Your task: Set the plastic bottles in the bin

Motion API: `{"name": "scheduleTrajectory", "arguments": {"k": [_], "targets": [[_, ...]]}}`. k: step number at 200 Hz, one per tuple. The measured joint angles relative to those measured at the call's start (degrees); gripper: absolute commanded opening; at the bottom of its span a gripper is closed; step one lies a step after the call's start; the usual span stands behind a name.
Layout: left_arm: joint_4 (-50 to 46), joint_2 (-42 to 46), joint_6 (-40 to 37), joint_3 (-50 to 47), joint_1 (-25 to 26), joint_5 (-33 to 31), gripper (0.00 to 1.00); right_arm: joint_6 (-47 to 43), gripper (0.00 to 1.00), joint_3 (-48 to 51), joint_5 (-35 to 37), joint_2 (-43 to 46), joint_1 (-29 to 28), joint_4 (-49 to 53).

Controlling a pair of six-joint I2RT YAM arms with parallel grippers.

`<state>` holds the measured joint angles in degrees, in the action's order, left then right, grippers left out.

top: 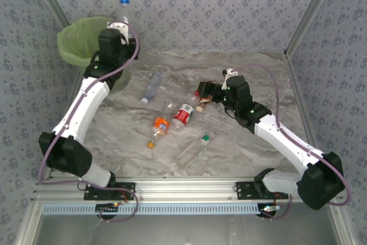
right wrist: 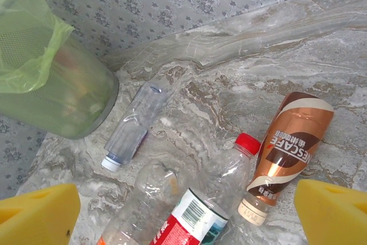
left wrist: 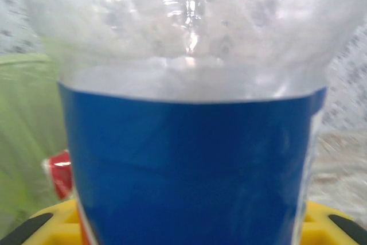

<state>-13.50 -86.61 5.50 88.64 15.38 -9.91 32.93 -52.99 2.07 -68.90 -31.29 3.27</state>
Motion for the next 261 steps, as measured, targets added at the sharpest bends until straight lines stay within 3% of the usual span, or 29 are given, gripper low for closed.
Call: {"name": "scheduleTrajectory", "arguments": {"k": [89,152,192,261], "targets": [[6.73,-0.55,0.2,2.78,-15.04,1.14,0.46,0.02,0.98,0.02,0.61,2.16,-0.63,0.02],[7.72,-11.1,-4.44,10.58,-23.69,7.56,0.47,0.04,0.97,0.04,1.73,3.02,-0.85,0.63],[4.57,-17.31,-11.74,15.61,-25.53,10.88,0.48,0.07,0.97,0.66,2.62,4.04,-1.11,1.73],[-0.94,-22.01,-14.58,19.54,-27.87,15.76,0.53,0.24,0.97,0.85,3.52,4.44,-1.27,2.05]]}}
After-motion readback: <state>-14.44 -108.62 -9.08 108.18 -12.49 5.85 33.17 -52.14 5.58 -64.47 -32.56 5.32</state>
